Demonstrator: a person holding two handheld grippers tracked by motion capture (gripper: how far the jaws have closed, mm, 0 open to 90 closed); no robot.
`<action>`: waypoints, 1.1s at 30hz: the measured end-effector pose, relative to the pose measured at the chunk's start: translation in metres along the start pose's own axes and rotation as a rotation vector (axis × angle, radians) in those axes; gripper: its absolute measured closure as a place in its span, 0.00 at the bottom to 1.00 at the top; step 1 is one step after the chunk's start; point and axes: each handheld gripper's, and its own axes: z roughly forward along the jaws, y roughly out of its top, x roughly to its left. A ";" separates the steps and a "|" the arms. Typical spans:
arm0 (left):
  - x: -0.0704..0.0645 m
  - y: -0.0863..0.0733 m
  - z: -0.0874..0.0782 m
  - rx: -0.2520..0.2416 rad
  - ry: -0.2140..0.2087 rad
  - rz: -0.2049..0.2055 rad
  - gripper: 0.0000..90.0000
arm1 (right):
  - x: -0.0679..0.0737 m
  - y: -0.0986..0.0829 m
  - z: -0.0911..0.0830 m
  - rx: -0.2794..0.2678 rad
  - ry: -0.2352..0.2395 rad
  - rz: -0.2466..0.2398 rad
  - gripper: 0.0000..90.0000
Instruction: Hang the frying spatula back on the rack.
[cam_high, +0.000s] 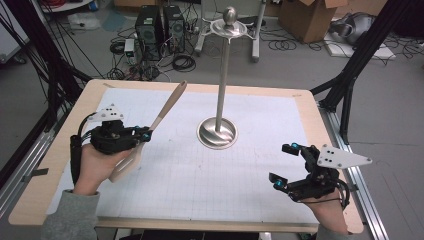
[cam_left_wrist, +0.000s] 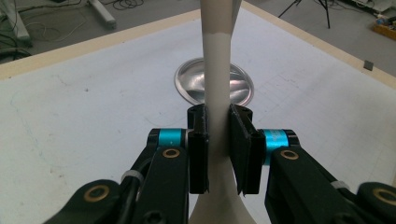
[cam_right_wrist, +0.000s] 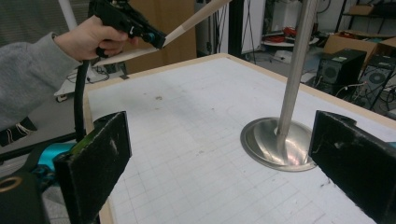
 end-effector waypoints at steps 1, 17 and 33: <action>-0.001 0.002 -0.001 -0.006 0.000 -0.003 0.86 | 0.000 0.000 0.000 0.000 0.000 0.000 0.05; 0.001 0.015 -0.004 -0.038 -0.041 -0.009 0.86 | -0.002 -0.001 -0.003 -0.006 0.001 0.001 0.05; 0.003 0.037 -0.014 -0.063 -0.051 0.015 0.86 | -0.002 0.000 -0.004 -0.014 0.007 0.008 0.05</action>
